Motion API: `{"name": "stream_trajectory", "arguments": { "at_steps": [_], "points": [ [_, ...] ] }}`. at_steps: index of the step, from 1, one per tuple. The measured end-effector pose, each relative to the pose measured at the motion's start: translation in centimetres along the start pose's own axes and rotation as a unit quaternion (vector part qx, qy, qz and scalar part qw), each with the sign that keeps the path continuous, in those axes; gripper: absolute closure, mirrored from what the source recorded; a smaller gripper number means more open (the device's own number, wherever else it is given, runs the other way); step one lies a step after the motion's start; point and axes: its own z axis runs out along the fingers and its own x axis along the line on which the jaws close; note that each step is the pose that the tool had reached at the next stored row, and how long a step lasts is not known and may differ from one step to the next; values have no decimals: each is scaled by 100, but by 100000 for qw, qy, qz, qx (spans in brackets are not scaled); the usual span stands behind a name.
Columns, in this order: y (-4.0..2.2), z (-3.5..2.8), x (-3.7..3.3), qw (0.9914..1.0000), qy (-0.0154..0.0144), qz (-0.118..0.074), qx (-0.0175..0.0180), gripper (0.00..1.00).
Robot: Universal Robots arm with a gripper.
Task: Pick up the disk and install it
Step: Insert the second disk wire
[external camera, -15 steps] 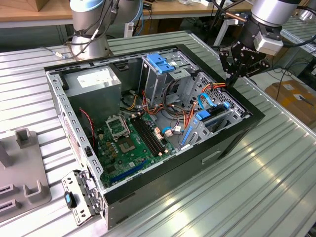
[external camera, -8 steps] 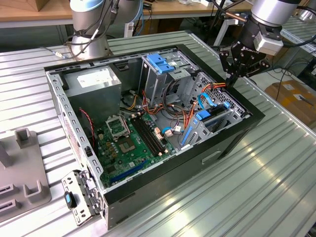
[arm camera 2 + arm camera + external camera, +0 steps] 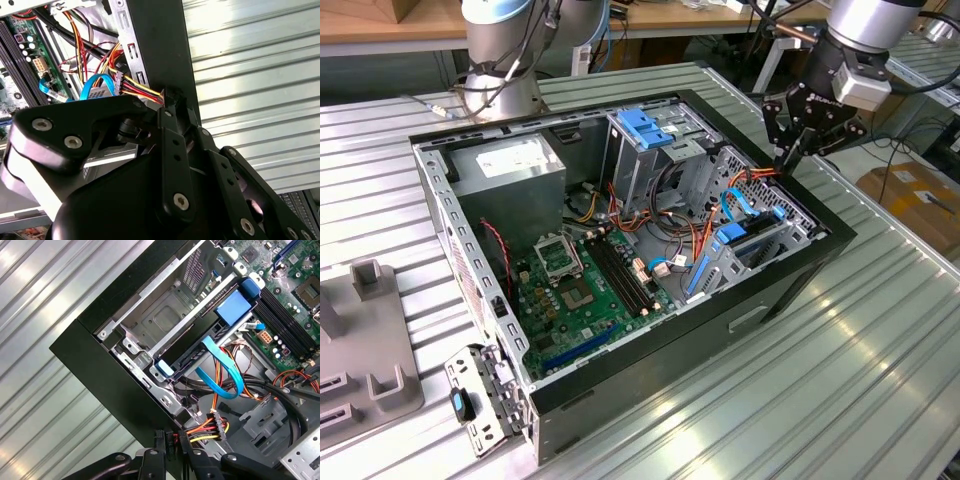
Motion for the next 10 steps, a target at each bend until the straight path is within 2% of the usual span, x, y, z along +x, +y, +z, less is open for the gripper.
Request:
{"name": "stream_trajectory", "arguments": {
  "at_steps": [8,10],
  "points": [
    [-17,-2,18,100000,-82,10,88,75],
    [-18,-16,19,99999,-223,4,236,75]
  ]
}}
